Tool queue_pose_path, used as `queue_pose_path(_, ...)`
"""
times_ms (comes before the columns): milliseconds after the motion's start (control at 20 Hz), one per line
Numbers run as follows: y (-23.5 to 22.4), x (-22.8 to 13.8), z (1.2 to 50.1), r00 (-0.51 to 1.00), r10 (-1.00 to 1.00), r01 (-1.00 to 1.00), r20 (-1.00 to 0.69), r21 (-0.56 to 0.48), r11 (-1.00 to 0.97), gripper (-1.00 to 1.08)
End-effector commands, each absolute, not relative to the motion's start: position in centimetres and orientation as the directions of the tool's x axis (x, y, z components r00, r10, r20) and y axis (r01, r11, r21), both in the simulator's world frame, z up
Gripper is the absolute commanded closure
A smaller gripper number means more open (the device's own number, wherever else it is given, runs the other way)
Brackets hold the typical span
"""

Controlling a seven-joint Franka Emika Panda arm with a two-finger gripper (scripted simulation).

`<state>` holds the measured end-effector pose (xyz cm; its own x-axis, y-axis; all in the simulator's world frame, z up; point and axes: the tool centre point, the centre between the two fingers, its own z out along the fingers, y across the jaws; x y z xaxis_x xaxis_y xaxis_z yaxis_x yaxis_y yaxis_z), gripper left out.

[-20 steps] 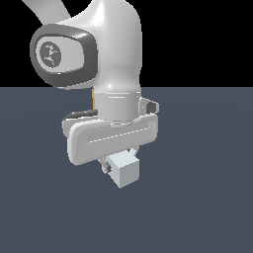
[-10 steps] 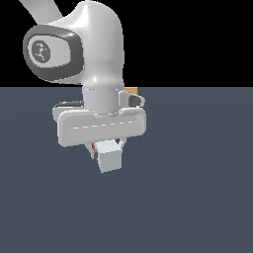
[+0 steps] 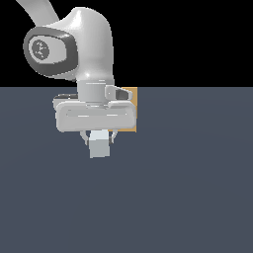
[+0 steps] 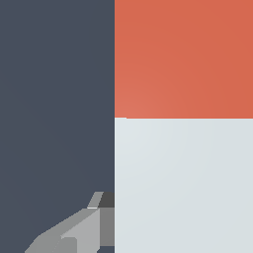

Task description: Insert the peg into the horizontal hole in a box.

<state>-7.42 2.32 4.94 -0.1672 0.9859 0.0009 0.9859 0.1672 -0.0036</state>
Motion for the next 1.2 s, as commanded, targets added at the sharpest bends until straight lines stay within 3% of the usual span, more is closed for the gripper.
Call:
queue_pose_path(0,3.4,-7.7,5.4,-0.116,0.993,0.993,0.001,0.0,0.116,1.08)
queue_pose_path(550,7.1,-8.7,6.2,0.046,0.999,0.999,0.0,0.0,-0.046,1.08)
queue_pose_path(1150,8.2,-8.7,6.5,0.092,0.996,0.996,0.0,0.0,-0.092,1.08)
